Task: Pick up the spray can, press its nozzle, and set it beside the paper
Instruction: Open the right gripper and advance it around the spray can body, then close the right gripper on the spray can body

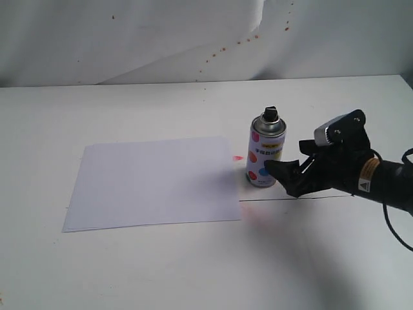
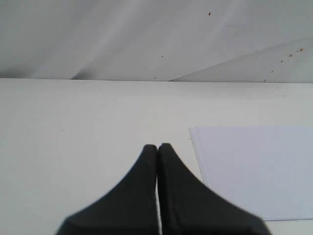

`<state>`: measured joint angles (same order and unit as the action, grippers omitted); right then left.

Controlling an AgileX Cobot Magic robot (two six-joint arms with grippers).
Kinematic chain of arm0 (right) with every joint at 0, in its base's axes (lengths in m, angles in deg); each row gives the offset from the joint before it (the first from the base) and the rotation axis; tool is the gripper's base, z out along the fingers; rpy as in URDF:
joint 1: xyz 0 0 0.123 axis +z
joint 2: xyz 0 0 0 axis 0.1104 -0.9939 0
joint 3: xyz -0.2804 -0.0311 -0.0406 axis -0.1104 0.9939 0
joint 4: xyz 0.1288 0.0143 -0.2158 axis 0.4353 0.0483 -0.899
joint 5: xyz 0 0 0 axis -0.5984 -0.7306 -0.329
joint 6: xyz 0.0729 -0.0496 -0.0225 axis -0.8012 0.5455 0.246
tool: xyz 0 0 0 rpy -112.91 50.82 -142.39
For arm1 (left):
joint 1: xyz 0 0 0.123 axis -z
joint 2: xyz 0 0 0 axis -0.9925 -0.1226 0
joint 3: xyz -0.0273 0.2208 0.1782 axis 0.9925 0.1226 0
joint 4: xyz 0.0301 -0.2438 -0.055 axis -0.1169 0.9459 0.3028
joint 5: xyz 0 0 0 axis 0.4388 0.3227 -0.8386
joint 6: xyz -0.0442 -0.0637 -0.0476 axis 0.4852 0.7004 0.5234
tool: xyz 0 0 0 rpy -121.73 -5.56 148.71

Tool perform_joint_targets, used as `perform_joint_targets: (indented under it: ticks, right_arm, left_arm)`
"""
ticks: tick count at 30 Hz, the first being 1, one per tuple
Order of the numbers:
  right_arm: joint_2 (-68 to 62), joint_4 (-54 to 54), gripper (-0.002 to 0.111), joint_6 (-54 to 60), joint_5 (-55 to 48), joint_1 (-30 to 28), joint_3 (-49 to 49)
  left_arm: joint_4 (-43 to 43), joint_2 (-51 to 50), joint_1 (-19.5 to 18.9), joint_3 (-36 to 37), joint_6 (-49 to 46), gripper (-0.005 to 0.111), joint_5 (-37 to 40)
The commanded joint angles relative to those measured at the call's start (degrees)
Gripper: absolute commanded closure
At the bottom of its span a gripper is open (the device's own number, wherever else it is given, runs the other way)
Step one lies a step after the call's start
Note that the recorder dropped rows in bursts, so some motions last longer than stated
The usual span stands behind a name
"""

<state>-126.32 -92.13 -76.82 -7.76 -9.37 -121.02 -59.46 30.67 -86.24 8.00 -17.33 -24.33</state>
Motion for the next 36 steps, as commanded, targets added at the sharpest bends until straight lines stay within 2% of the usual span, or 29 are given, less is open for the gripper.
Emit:
perform_joint_targets:
  ticks: [1,10,16,21,36]
  right_arm:
    - [-0.07,-2.94,0.028,-1.60,1.41,-2.50,-1.89]
    - [-4.97,-10.30,0.032,-3.94,3.20,-2.82,-4.12]
    - [-7.15,-10.72,0.033,-0.96,5.92,-2.82,-5.38]
    - [-7.39,-17.36,0.033,-1.57,5.93,-2.82,-8.24]
    - [-10.79,-21.39,0.033,-6.12,7.90,-4.43,-13.41]
  left_arm:
    - [0.03,0.23,-0.10,0.28,0.03,0.107,-0.60]
    - [0.03,0.23,-0.10,0.28,0.18,0.107,-0.60]
    - [0.03,0.23,-0.10,0.28,0.18,0.107,-0.60]
    - [0.03,0.23,-0.10,0.28,0.02,0.107,-0.60]
    - [0.03,0.23,-0.10,0.28,0.24,0.107,-0.60]
